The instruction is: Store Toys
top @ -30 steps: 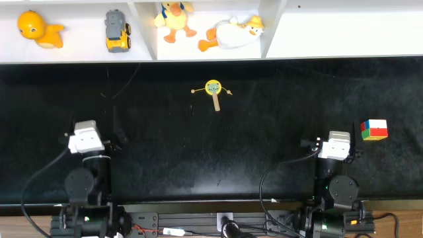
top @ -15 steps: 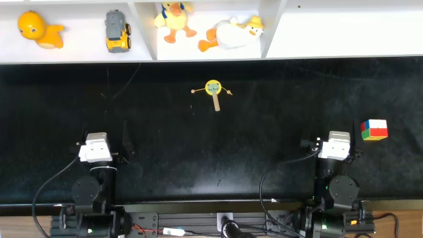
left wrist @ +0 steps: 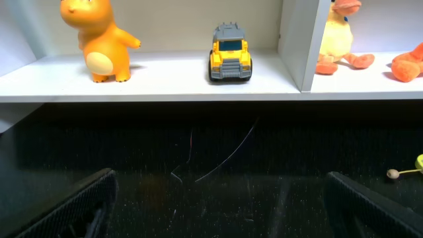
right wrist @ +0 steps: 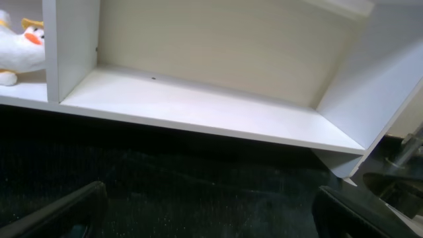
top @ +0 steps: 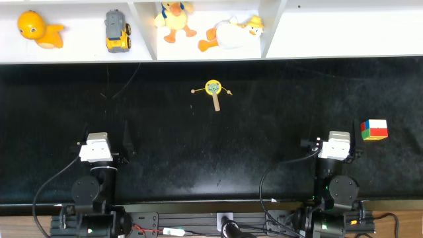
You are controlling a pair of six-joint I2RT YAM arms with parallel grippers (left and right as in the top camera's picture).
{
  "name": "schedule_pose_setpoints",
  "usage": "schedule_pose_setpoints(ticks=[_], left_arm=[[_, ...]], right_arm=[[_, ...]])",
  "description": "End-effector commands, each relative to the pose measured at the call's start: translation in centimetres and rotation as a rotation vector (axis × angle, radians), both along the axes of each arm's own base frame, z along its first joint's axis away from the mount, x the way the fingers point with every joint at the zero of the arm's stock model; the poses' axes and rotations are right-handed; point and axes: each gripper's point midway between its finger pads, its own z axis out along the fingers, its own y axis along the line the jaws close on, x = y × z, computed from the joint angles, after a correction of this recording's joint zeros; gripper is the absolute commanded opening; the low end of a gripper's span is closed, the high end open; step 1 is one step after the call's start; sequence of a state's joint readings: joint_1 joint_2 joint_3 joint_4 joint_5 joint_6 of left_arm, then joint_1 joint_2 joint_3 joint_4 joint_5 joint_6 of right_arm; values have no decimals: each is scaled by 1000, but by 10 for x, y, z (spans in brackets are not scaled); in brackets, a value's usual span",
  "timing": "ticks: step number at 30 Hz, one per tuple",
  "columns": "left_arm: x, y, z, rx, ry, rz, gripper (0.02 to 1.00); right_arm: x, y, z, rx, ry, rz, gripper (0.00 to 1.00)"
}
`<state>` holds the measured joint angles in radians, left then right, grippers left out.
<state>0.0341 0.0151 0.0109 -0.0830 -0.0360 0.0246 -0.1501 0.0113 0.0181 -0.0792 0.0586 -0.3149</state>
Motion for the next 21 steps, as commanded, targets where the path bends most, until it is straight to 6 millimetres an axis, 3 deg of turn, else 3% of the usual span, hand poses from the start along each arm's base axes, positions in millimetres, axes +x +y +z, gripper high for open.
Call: schedule_pose_setpoints(ticks=[1, 6, 9, 16, 19, 21], left_arm=[[0, -3, 1, -8, -8, -17, 998], [0, -3, 1, -8, -8, -17, 998], [0, -3, 1, -8, -8, -17, 998], [0, -3, 1, -8, -8, -17, 998], [0, -3, 1, -8, -8, -17, 998], [0, -3, 1, -8, -8, -17, 998]], right_arm=[[1, 0, -4, 4, 1, 3, 996], [1, -10, -6, -10, 31, -55, 993], [8, 1, -16, 51, 135, 1, 993], [19, 54, -40, 244, 544, 151, 996], [23, 77, -48, 387, 699, 112, 996], [26, 103, -55, 465, 823, 97, 996]])
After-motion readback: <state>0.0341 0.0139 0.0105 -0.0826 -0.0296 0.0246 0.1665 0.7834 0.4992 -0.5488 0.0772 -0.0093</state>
